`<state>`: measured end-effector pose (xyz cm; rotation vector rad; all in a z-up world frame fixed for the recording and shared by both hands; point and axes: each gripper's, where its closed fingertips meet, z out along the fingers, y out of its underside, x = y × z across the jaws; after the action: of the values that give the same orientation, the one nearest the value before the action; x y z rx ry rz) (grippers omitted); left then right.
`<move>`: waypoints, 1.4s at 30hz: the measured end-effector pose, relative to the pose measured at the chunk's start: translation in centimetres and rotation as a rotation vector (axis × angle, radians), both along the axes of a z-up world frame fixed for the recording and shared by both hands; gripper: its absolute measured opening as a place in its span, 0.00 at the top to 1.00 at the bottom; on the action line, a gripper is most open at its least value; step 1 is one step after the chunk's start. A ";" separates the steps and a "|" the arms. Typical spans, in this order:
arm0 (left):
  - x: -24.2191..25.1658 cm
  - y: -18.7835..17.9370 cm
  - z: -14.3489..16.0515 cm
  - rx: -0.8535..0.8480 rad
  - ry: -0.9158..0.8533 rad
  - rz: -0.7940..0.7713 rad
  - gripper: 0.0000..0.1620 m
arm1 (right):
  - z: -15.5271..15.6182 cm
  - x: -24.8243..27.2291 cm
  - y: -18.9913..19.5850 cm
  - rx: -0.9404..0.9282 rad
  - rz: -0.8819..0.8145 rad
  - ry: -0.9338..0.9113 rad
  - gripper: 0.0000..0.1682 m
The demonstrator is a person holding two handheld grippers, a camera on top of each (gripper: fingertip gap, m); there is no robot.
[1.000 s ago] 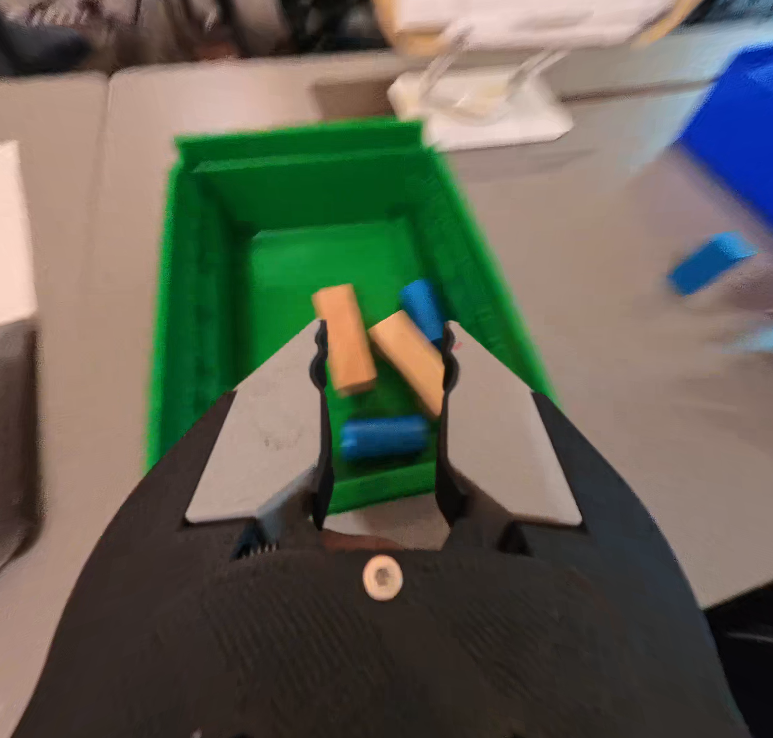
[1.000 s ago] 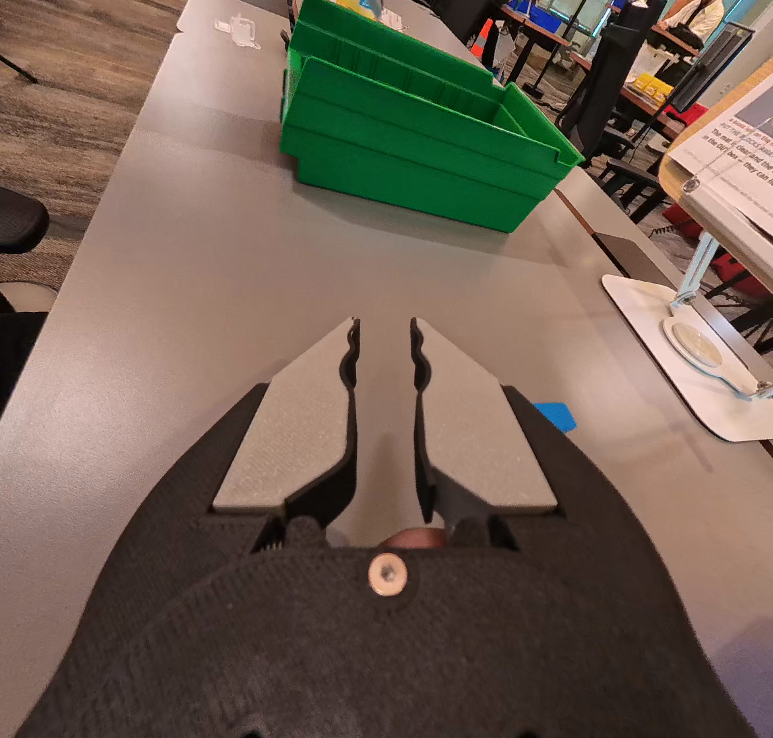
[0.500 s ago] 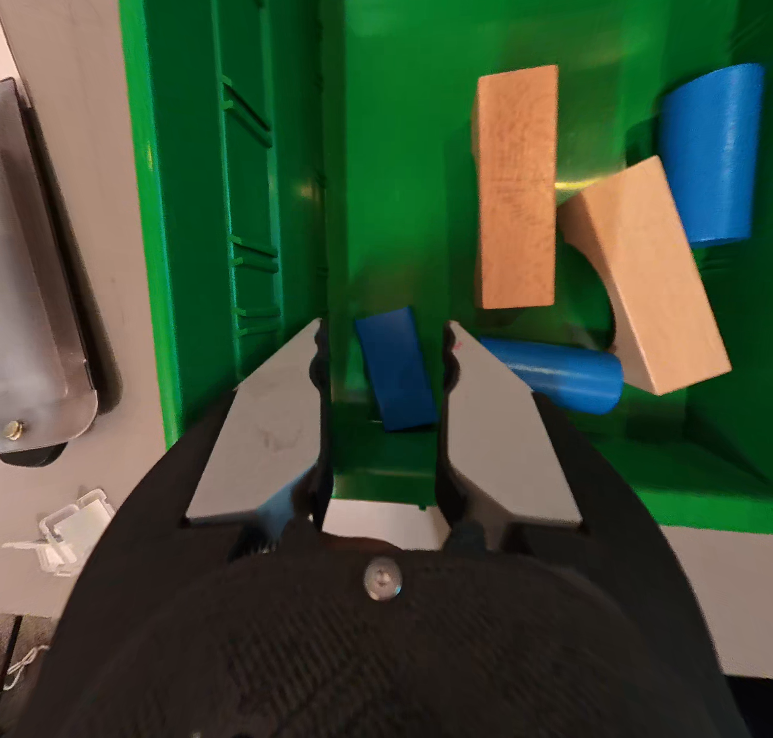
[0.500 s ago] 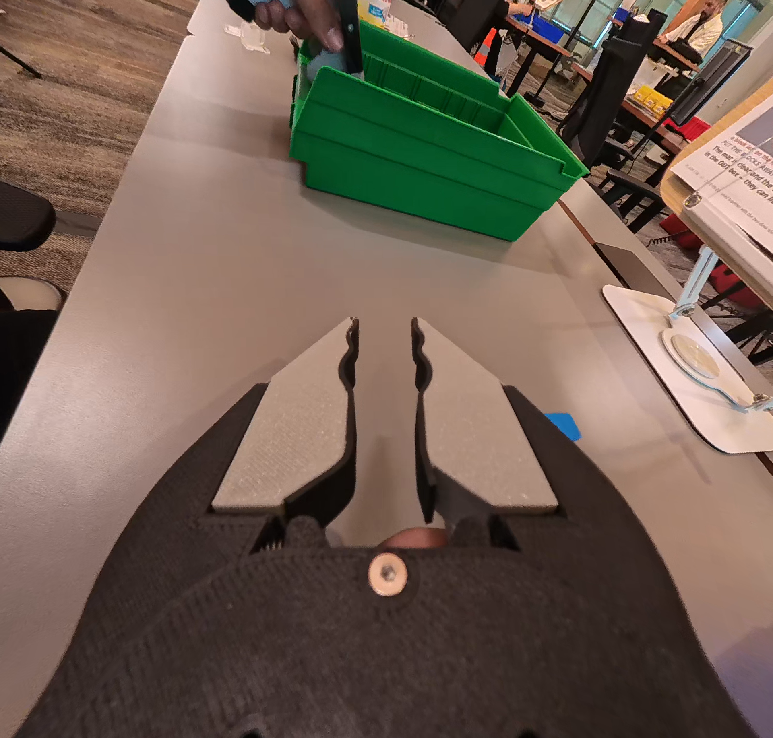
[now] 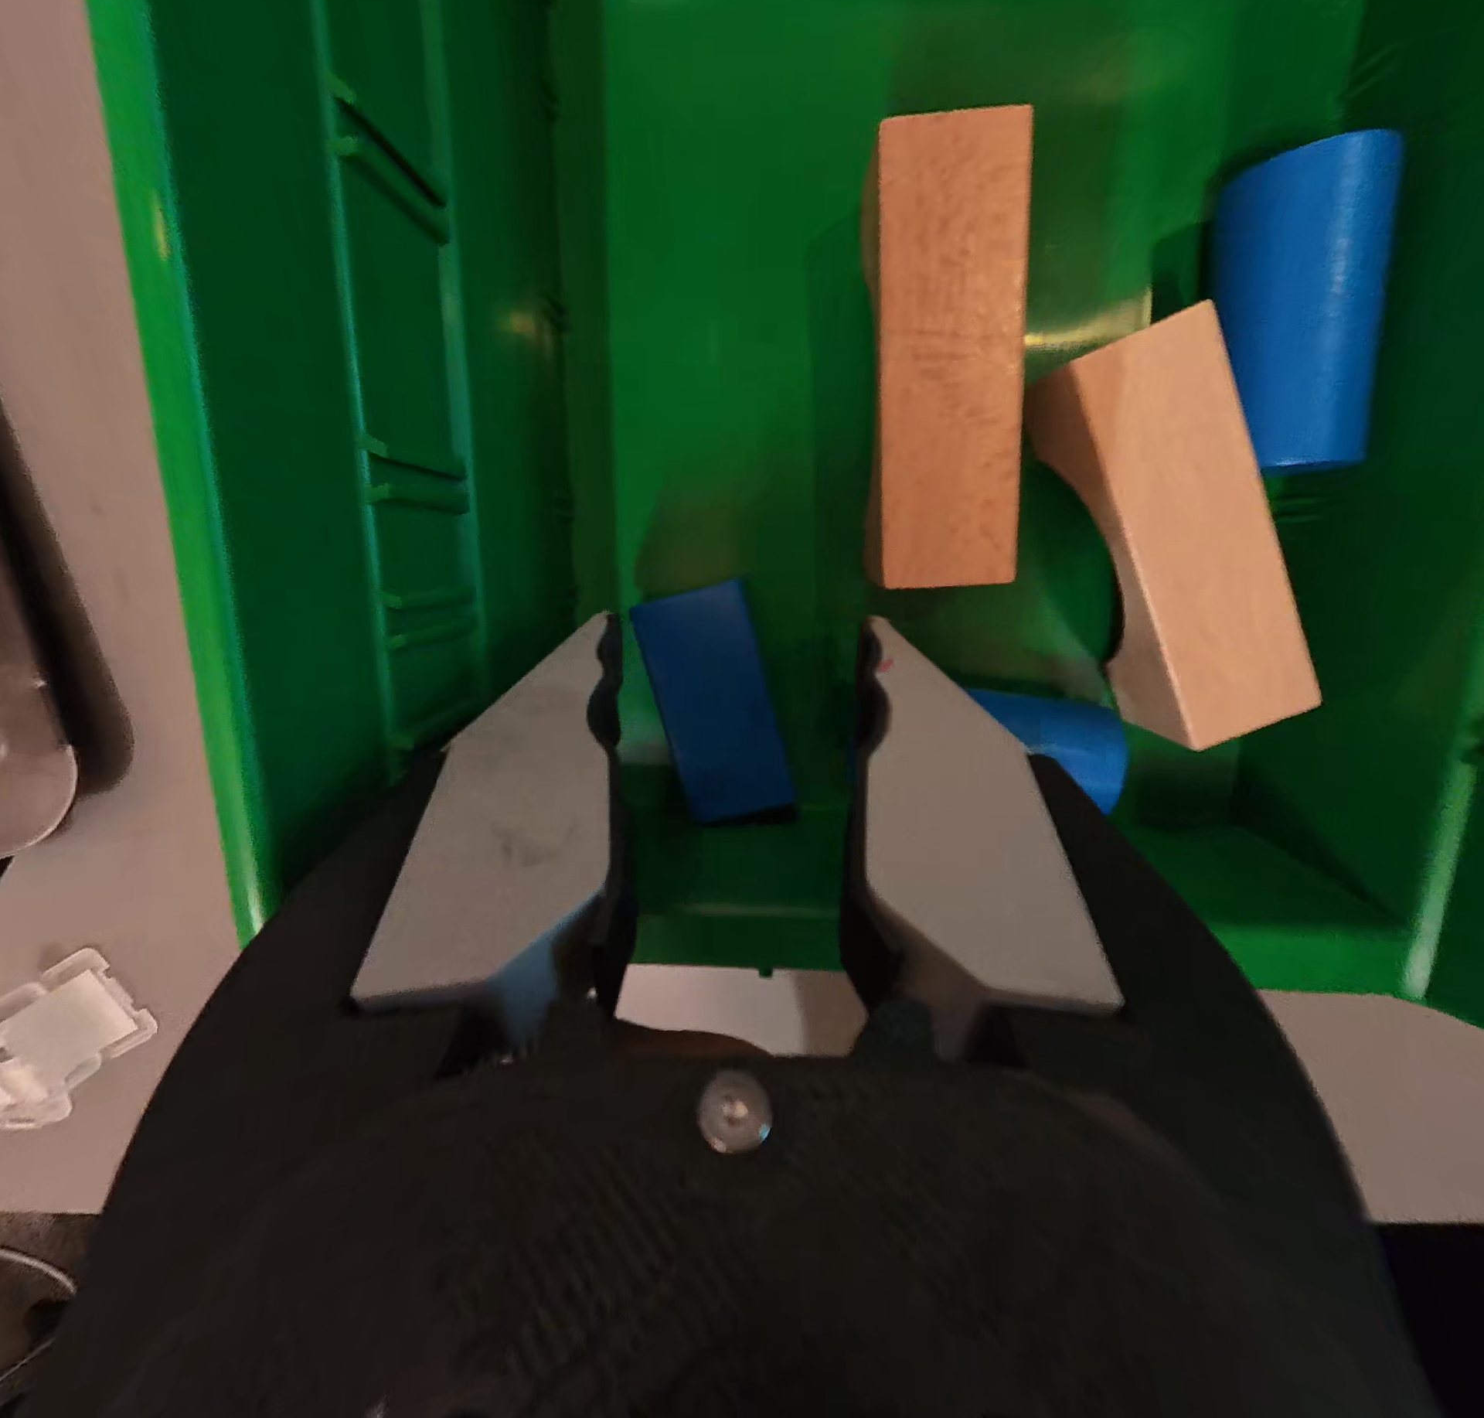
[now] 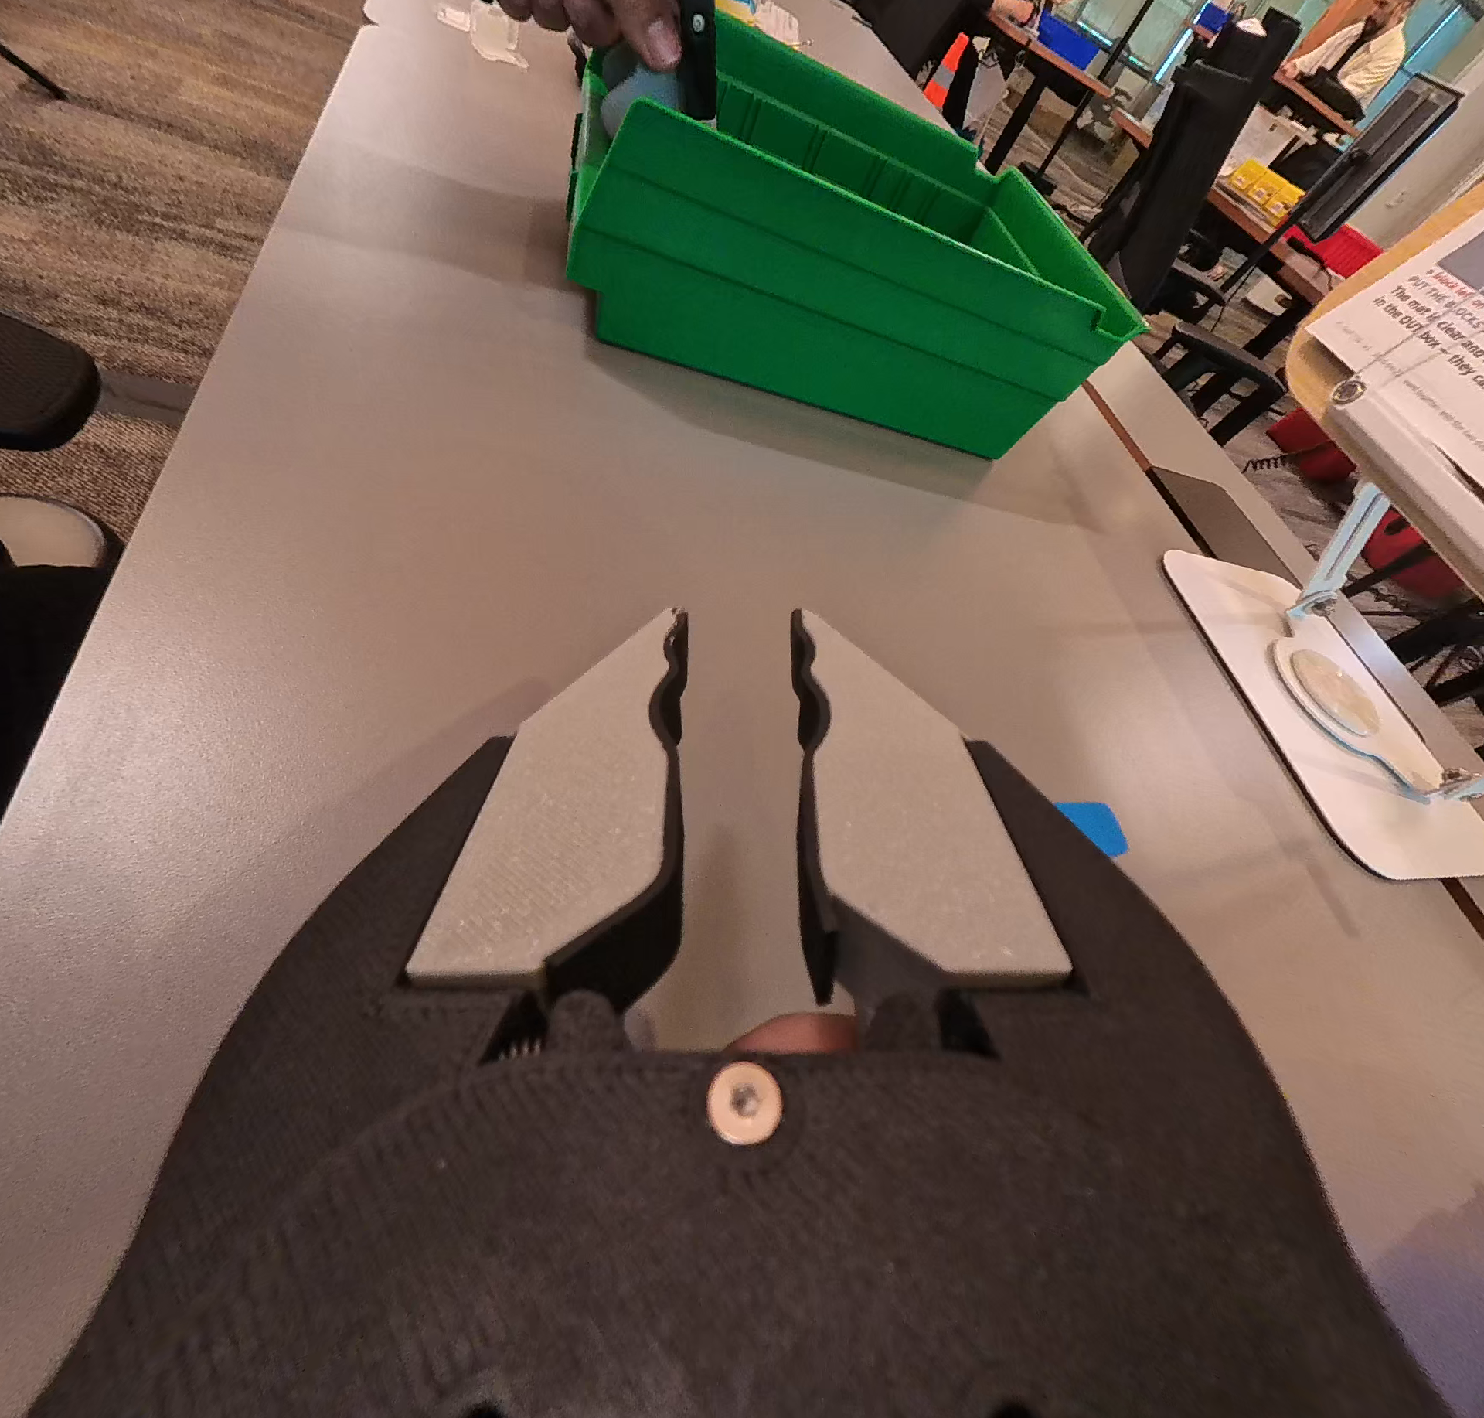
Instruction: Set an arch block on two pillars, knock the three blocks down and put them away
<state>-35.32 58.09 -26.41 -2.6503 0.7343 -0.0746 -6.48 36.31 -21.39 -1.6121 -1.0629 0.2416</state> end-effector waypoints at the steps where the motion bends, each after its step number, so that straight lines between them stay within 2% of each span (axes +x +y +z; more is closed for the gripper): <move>1: -0.2 0.1 0.1 0.009 0.015 0.005 0.63 | 0.0 0.0 0.0 0.002 -0.002 -0.002 0.87; 3: -0.7 0.3 0.3 0.040 0.050 0.009 0.61 | 0.1 0.1 0.0 0.003 -0.003 0.007 0.87; 8: -0.4 -0.3 0.3 0.020 0.024 0.016 0.65 | 0.1 -0.2 -0.1 -0.001 0.009 0.010 0.87; 11: -0.8 0.0 -0.1 -0.019 0.013 0.057 0.60 | -0.2 -0.3 -0.1 0.000 0.010 -0.010 0.87; 12: -0.9 0.1 -0.2 -0.034 0.003 0.062 0.61 | -0.2 -0.3 -0.1 0.000 0.009 -0.012 0.87; 14: -1.1 0.2 -0.3 -0.048 0.019 0.062 0.70 | -0.2 -0.2 -0.1 -0.001 0.008 -0.011 0.87; 18: -1.1 0.2 -0.8 -0.080 0.048 0.051 0.68 | -0.1 -0.3 -0.1 -0.002 0.011 -0.001 0.87; 23: -1.0 0.7 -1.6 -0.068 0.076 0.035 0.80 | -0.3 -0.3 -0.2 -0.001 0.010 -0.022 0.86; 30: -0.2 0.0 -1.1 -0.045 0.029 -0.070 0.81 | 0.0 -0.4 -0.2 0.004 0.013 -0.007 0.86; 32: 1.1 0.2 0.7 0.018 -0.040 -0.116 0.81 | 0.0 -0.3 -0.2 0.005 0.010 -0.004 0.87; 36: 4.6 0.3 7.0 0.269 -0.159 -0.294 0.82 | 0.2 -0.1 0.0 -0.001 0.003 0.012 0.87; 39: 8.2 -1.1 11.3 0.398 -0.278 -0.423 0.82 | 0.3 0.2 0.2 -0.005 -0.004 0.026 0.87; 42: 12.0 -3.2 14.1 0.501 -0.382 -0.561 0.82 | 0.3 0.4 0.3 -0.014 -0.009 0.040 0.86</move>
<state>-23.29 54.90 -12.32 -1.8289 1.1548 -0.4663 -6.11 36.61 -21.06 -1.6176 -1.0247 0.2744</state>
